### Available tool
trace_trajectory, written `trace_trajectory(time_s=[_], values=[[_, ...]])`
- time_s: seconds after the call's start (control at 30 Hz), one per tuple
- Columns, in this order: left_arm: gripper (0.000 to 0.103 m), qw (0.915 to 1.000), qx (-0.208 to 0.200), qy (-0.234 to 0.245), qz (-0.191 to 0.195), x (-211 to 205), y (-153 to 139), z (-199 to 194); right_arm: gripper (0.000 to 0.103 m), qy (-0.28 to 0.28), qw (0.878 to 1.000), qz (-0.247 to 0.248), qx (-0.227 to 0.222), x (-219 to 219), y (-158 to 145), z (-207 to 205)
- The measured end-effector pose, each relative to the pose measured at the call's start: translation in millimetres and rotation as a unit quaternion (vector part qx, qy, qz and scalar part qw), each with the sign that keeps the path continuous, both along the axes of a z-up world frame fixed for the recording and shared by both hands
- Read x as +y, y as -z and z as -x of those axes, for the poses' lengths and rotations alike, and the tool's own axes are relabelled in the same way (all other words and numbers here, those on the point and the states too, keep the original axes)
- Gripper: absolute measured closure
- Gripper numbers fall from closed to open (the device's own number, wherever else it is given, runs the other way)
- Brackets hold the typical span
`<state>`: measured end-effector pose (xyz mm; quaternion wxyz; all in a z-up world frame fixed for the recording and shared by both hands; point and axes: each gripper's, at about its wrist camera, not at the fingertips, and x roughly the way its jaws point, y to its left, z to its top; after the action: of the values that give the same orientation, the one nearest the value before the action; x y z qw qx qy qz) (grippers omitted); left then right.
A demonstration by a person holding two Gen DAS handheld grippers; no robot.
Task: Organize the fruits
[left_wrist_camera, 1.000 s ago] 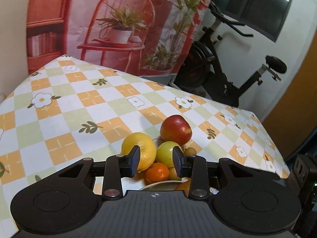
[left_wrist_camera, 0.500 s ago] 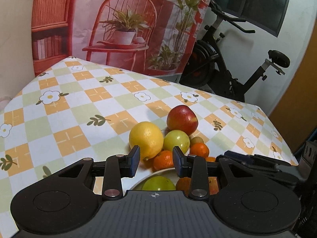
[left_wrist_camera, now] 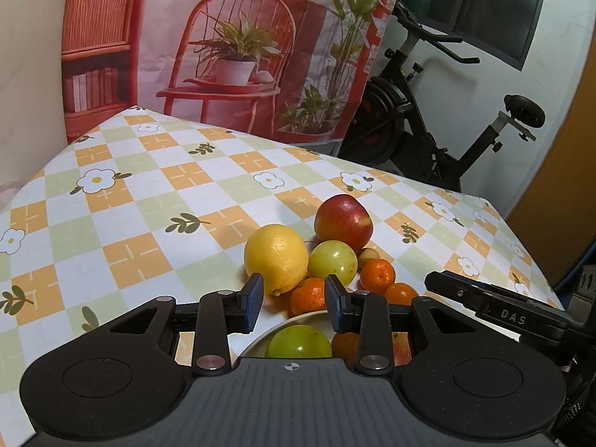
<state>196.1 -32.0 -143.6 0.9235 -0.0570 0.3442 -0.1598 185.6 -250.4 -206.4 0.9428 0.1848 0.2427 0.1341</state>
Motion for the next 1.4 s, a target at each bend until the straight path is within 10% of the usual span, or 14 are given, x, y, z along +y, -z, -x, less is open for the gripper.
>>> trace_trajectory(time_s=[0.43,1.4], values=[[0.065,1.0000,0.001,0.008,-0.004,-4.4,2.0,1.2,0.063,-0.077,0.996,0.035,0.033,26.2,-1.9,-14.3],[0.065,0.9999,-0.002,0.007,-0.007,-4.6,1.6,3.2,0.072,-0.103,0.984,-0.081,0.120,27.8,12.1,-46.1]])
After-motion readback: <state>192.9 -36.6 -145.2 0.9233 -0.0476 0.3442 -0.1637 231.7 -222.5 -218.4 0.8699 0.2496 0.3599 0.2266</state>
